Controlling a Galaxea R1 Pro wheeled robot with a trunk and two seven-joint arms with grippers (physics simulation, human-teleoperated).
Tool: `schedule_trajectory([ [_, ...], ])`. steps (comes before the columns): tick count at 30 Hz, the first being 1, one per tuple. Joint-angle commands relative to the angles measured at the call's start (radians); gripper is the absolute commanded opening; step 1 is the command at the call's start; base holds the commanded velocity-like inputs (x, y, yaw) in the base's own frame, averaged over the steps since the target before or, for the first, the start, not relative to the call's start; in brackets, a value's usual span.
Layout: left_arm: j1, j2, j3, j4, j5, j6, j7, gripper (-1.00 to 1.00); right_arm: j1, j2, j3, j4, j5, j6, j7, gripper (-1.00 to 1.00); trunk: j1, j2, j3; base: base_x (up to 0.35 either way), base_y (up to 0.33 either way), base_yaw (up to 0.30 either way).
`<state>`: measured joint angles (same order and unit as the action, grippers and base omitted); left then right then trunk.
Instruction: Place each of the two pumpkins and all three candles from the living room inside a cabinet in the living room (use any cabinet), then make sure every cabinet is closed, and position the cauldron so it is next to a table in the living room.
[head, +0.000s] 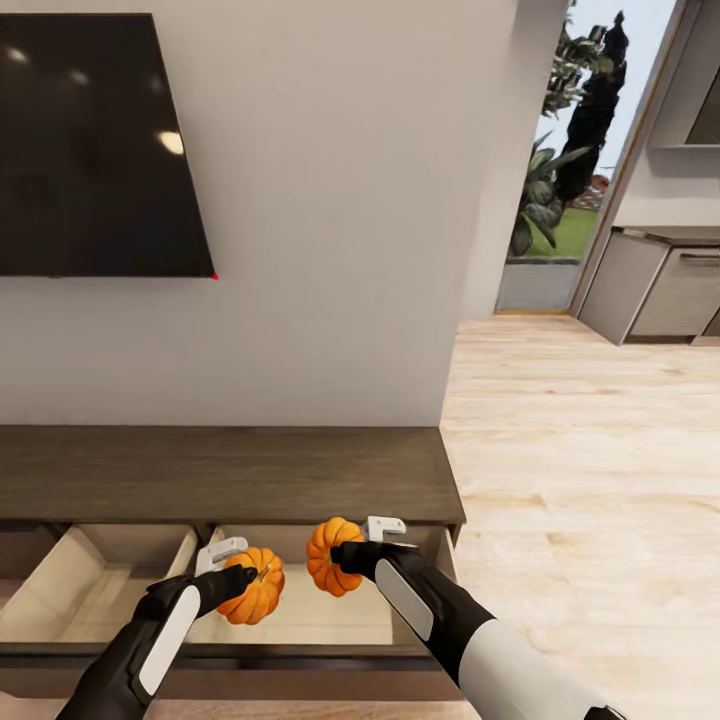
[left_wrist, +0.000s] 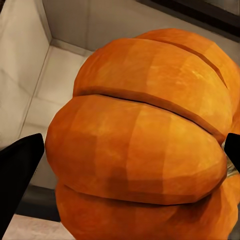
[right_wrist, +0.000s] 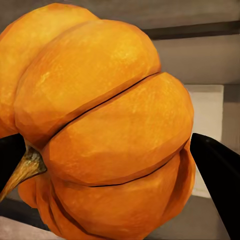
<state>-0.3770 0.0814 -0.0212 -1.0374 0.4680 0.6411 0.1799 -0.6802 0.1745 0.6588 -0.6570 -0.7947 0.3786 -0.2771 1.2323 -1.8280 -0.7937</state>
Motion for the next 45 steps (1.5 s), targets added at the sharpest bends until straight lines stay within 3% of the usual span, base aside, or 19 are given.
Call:
schedule_trajectory([
  [1, 0.0, 0.001, -0.002, -0.001, 0.011, 0.003, 0.009, -1.0, -0.001, 0.0, 0.003, -0.001, -0.008, 0.002, -0.008, -1.0, 0.0, 0.0, 0.0, 0.025, 0.03, -0.027],
  [17, 0.0, 0.001, 0.0, -0.005, 0.011, 0.001, 0.009, -1.0, -0.002, 0.0, 0.004, -0.001, -0.009, 0.013, -0.007, -1.0, 0.0, 0.0, 0.013, 0.058, 0.033, -0.053],
  [25, 0.0, 0.0, 0.0, -0.004, 0.009, 0.0, 0.016, -1.0, -0.028, -0.011, 0.0, 0.016, -0.01, 0.132, -0.015, -1.0, 0.0, 0.0, 0.013, 0.0, 0.0, 0.0],
  [32, 0.0, -0.004, 0.001, 0.004, 0.011, -0.052, 0.047, -1.0, -0.055, -0.012, -0.001, 0.08, -0.011, 0.134, -0.019, -1.0, 0.0, 0.0, 0.013, 0.0, 0.0, 0.0],
  [42, 0.0, -0.006, -0.001, -0.004, 0.018, -0.06, 0.087, -1.0, -0.061, -0.008, -0.001, 0.09, -0.011, 0.13, -0.019, -1.0, 0.0, 0.0, 0.013, 0.0, 0.0, 0.0],
  [45, 0.0, -0.006, -0.001, -0.004, 0.018, -0.06, 0.088, -1.0, -0.061, -0.008, 0.0, 0.091, -0.01, 0.126, -0.019, -1.0, 0.011, -0.021, 0.004, 0.0, 0.0, 0.0],
])
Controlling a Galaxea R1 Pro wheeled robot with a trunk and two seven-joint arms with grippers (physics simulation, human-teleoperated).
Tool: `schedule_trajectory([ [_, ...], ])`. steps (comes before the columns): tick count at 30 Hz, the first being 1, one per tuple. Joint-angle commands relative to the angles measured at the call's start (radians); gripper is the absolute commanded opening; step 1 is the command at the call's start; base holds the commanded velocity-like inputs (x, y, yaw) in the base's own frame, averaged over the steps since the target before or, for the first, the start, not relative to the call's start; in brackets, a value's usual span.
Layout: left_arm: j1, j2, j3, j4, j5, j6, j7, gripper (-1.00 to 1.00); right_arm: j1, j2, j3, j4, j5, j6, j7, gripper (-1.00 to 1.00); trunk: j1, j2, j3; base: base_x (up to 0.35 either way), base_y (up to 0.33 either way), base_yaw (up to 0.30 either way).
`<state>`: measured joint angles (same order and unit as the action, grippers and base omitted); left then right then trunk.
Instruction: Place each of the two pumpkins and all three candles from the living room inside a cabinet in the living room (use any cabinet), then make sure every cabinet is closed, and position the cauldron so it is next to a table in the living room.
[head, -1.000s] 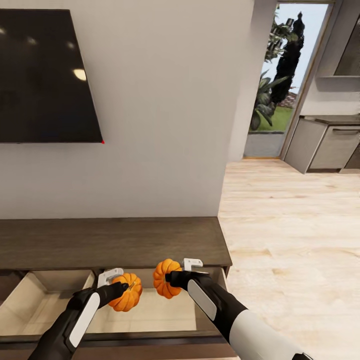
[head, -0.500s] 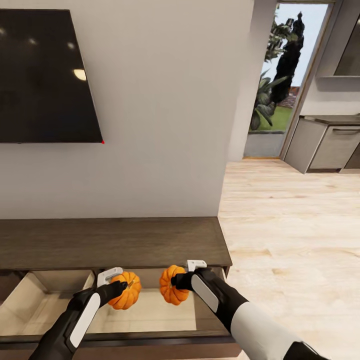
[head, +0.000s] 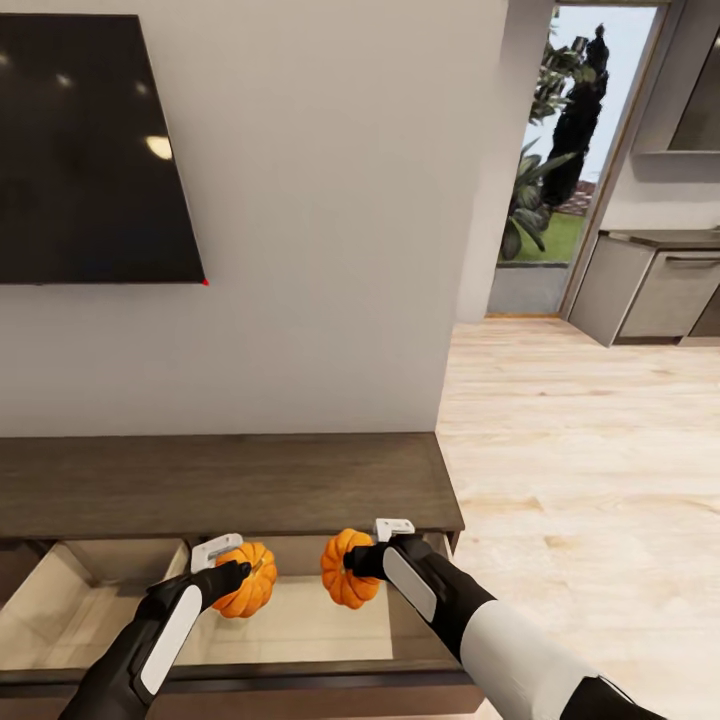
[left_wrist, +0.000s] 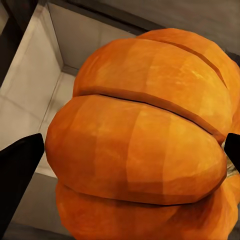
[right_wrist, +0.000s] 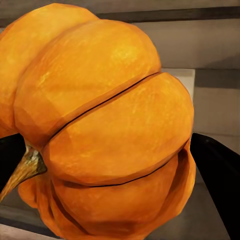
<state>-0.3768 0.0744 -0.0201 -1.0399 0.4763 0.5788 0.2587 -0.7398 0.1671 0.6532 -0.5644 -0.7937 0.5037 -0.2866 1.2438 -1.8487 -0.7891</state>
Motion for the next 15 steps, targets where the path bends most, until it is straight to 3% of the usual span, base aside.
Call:
schedule_trajectory([
  [1, -0.001, 0.001, -0.002, -0.002, 0.01, 0.003, 0.009, -1.0, -0.001, -0.001, 0.005, -0.002, -0.011, 0.0, -0.009, -1.0, 0.004, -0.008, -0.004, 0.0, 0.0, 0.0],
  [15, -0.001, -0.013, -0.007, -0.002, 0.002, 0.001, 0.01, -1.0, -0.001, -0.004, 0.007, -0.003, -0.009, -0.041, -0.009, -1.0, 0.057, -0.106, -0.048, 0.0, 0.0, 0.0],
])
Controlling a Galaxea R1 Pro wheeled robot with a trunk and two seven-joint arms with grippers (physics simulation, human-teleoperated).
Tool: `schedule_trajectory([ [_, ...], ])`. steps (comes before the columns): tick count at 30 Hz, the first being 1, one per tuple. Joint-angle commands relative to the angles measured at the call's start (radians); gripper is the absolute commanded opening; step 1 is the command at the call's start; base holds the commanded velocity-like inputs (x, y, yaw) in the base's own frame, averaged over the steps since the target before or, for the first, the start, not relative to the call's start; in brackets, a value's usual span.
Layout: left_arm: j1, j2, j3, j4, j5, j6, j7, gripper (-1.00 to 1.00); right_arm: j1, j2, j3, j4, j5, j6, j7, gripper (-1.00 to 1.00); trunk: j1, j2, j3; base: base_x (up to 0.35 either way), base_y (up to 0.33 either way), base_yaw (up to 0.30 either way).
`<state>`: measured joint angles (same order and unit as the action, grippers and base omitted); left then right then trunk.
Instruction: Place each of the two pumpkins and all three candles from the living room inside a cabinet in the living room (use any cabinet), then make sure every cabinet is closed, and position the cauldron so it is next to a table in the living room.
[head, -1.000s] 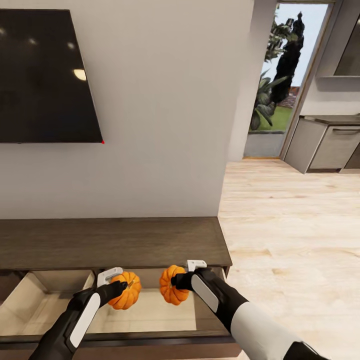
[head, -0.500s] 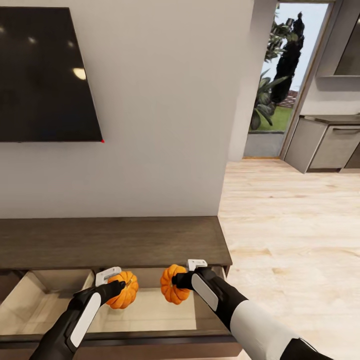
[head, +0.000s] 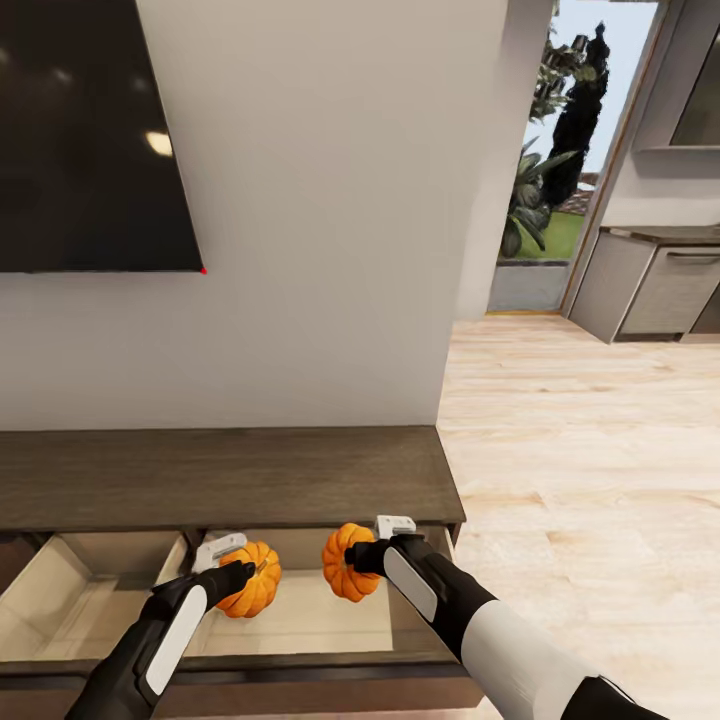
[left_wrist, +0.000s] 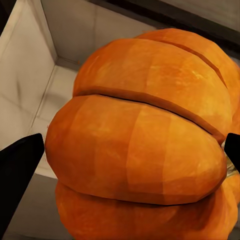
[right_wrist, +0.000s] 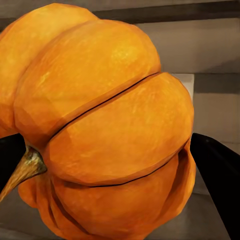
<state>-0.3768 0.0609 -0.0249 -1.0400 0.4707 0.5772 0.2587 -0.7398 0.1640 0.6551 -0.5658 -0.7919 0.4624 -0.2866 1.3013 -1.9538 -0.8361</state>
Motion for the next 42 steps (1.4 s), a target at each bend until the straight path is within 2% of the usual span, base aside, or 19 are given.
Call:
schedule_trajectory([
  [1, -0.001, -0.001, -0.003, -0.002, 0.007, 0.003, 0.01, -1.0, -0.001, -0.001, 0.006, -0.002, -0.011, 0.0, -0.009, -1.0, 0.004, -0.008, -0.004, 0.0, 0.0, 0.0],
  [9, -0.001, -0.006, -0.006, 0.0, 0.006, -0.023, 0.009, -1.0, -0.001, 0.002, 0.007, -0.002, -0.01, -0.004, -0.009, -1.0, 0.034, -0.064, -0.029, 0.0, 0.0, 0.0],
  [39, -0.001, -0.006, -0.007, -0.002, 0.008, -0.026, 0.008, -1.0, 0.0, 0.011, 0.009, -0.002, -0.01, -0.011, -0.01, -1.0, 0.149, -0.274, -0.123, 0.0, 0.0, 0.0],
  [42, -0.001, -0.007, -0.007, -0.002, 0.008, -0.026, 0.008, -1.0, 0.0, 0.011, 0.01, -0.002, -0.01, -0.029, -0.011, -1.0, 0.161, -0.295, -0.133, 0.0, 0.0, 0.0],
])
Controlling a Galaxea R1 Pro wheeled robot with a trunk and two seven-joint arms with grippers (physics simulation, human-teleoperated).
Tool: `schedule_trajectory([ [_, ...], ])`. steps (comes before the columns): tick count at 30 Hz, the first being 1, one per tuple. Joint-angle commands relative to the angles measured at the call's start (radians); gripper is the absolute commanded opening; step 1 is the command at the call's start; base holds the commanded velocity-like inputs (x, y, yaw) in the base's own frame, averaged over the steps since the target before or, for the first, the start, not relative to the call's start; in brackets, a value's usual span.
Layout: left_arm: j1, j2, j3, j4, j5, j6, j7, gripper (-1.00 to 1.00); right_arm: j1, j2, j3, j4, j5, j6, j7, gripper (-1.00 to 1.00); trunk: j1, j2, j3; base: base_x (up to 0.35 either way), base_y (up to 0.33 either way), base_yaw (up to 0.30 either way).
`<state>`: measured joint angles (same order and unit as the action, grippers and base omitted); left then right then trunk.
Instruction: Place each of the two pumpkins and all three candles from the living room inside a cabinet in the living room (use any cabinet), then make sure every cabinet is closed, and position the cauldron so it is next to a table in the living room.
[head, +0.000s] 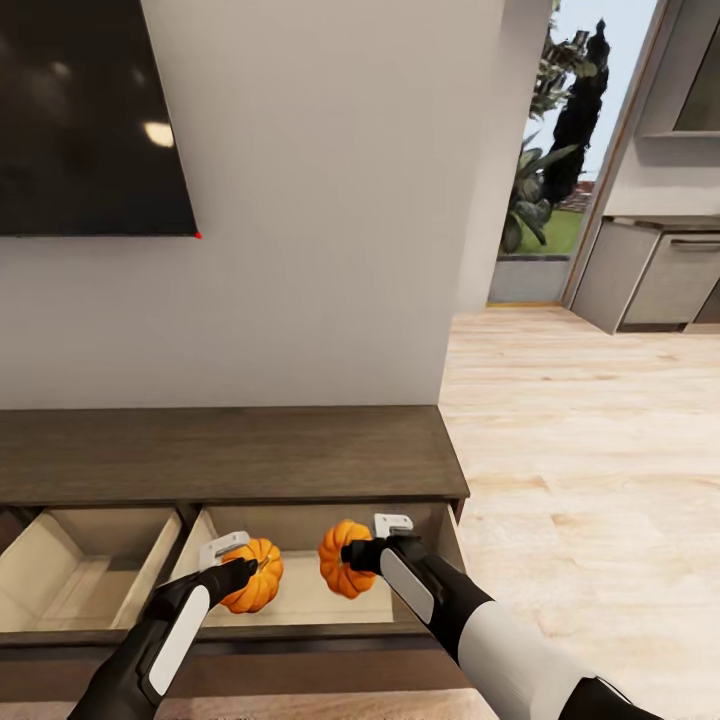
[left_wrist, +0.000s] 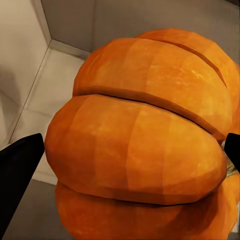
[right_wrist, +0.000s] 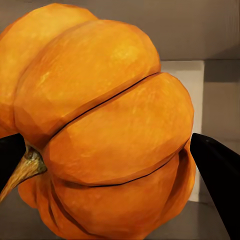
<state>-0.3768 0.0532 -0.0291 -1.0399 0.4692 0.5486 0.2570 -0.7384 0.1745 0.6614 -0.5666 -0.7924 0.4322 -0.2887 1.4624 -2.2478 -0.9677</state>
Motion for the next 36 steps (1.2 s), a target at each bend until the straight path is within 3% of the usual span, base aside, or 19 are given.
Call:
schedule_trajectory([
  [1, -0.001, 0.001, -0.003, -0.002, 0.009, 0.002, 0.01, -1.0, -0.001, 0.0, 0.004, -0.001, -0.01, -0.007, -0.009, -1.0, 0.0, -0.001, -0.001, 0.0, 0.0, 0.0],
  [9, -0.001, -0.011, -0.005, -0.002, 0.009, -0.021, 0.01, -1.0, -0.001, 0.0, 0.004, 0.0, -0.01, -0.015, -0.009, -1.0, 0.0, -0.001, -0.001, 0.003, 0.0, 0.0],
  [16, -0.001, -0.01, -0.031, -0.002, 0.008, -0.027, 0.008, -1.0, -0.001, 0.0, 0.004, 0.001, -0.01, -0.013, -0.009, -1.0, 0.0, -0.001, -0.001, 0.108, 0.0, 0.0],
  [26, -0.001, -0.01, -0.032, -0.002, 0.008, -0.027, 0.01, -1.0, -0.001, 0.0, 0.004, 0.001, -0.011, -0.006, -0.01, -1.0, 0.0, -0.001, -0.001, 0.042, 0.0, 0.0],
  [31, -0.001, -0.011, -0.032, -0.002, 0.008, -0.026, 0.012, -1.0, -0.002, 0.0, 0.004, 0.001, -0.011, -0.007, -0.012, -1.0, 0.019, -0.036, -0.017, 0.001, 0.0, 0.0],
  [36, -0.001, -0.012, -0.032, -0.002, 0.008, -0.026, 0.055, -1.0, -0.001, 0.0, 0.004, 0.001, -0.011, -0.011, -0.015, -1.0, 0.038, -0.071, -0.032, 0.0, 0.0, 0.0],
])
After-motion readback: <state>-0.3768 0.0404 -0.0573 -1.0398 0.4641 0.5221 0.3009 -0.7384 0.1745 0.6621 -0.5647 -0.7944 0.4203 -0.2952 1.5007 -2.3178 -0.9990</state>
